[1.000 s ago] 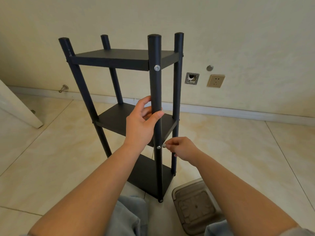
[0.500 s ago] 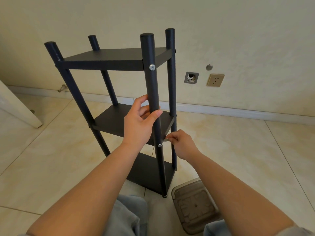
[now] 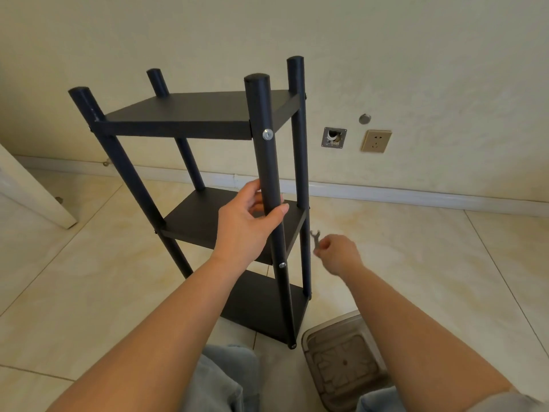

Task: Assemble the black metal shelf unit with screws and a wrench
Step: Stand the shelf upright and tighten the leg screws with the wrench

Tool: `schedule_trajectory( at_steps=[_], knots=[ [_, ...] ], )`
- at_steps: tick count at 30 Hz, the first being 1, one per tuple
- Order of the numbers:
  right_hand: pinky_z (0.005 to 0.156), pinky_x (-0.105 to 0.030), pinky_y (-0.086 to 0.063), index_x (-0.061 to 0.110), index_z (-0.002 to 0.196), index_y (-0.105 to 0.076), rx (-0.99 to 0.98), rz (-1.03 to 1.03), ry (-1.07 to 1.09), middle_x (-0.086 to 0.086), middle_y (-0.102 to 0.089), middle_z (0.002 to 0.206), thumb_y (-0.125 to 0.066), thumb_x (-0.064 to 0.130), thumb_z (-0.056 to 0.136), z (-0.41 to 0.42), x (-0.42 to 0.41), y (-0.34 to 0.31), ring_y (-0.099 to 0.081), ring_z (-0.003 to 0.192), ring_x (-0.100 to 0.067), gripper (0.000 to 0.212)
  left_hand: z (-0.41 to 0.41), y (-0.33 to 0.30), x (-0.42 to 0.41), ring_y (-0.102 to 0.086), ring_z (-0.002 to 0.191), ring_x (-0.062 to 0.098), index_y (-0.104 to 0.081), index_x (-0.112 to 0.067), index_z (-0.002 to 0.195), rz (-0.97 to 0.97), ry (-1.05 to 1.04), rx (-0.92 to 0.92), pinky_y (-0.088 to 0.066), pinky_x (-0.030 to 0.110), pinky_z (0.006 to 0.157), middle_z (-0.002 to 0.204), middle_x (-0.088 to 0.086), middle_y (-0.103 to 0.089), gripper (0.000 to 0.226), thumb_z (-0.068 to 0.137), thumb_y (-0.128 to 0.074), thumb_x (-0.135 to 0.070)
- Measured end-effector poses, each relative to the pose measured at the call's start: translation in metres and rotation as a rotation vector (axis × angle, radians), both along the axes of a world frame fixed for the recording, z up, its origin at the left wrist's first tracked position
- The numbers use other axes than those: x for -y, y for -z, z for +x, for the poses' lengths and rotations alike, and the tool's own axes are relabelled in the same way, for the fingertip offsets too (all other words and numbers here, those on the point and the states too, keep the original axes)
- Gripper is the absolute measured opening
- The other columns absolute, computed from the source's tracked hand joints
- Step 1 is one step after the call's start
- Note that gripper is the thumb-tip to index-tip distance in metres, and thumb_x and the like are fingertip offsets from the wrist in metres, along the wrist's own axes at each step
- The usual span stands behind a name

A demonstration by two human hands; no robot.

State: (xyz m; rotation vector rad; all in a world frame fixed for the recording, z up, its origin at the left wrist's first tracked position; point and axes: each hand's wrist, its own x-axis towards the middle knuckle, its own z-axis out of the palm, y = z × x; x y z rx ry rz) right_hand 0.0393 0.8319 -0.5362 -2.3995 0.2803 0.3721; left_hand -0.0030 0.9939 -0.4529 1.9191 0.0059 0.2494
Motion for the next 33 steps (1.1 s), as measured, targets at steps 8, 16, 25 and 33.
schedule_trajectory(
  at_steps=[8, 16, 25, 33],
  knots=[
    [0.099, -0.029, -0.035, 0.025, 0.071, -0.060, 0.356, 0.401, 0.112, 0.001, -0.053, 0.132, -0.067, 0.017, 0.085, 0.009, 0.005, -0.030, -0.046, 0.123, -0.019, 0.018, -0.026, -0.002, 0.015, -0.060, 0.097, 0.000, -0.049, -0.037, 0.102, 0.333, 0.321, -0.081, -0.047, 0.015, 0.085, 0.099, -0.018, -0.061, 0.035, 0.078, -0.074, -0.031],
    [0.078, -0.020, -0.039, 0.019, 0.082, -0.059, 0.345, 0.366, -0.097, -0.004, -0.050, 0.119, -0.063, 0.012, 0.088, 0.010, 0.006, -0.049, -0.046, 0.099, -0.016, 0.011, -0.032, 0.006, 0.023, -0.058, 0.103, 0.005, -0.045, -0.037, 0.105, 0.377, 0.407, -0.098, -0.047, 0.022, 0.093, 0.097, -0.023, -0.052, 0.037, 0.081, -0.072, -0.032],
    [0.086, -0.023, -0.036, 0.017, 0.082, -0.069, 0.337, 0.264, -0.050, 0.001, -0.051, 0.111, -0.070, 0.019, 0.084, 0.005, 0.023, -0.051, -0.049, 0.106, -0.019, 0.003, -0.023, 0.013, -0.007, -0.060, 0.092, -0.004, -0.056, -0.032, 0.105, 0.317, 0.229, -0.069, -0.043, 0.004, 0.074, 0.096, -0.017, -0.064, 0.034, 0.078, -0.075, -0.022],
    [0.095, -0.026, -0.036, 0.030, 0.070, -0.061, 0.237, 0.148, -0.243, 0.006, -0.045, 0.131, -0.071, 0.024, 0.083, -0.024, 0.029, -0.059, -0.045, 0.119, -0.016, 0.017, 0.010, 0.033, -0.041, -0.057, 0.068, 0.008, -0.058, -0.017, 0.077, 0.460, -0.321, -0.182, -0.038, 0.022, 0.060, 0.076, -0.005, -0.065, 0.030, 0.090, -0.057, -0.044]
  ],
)
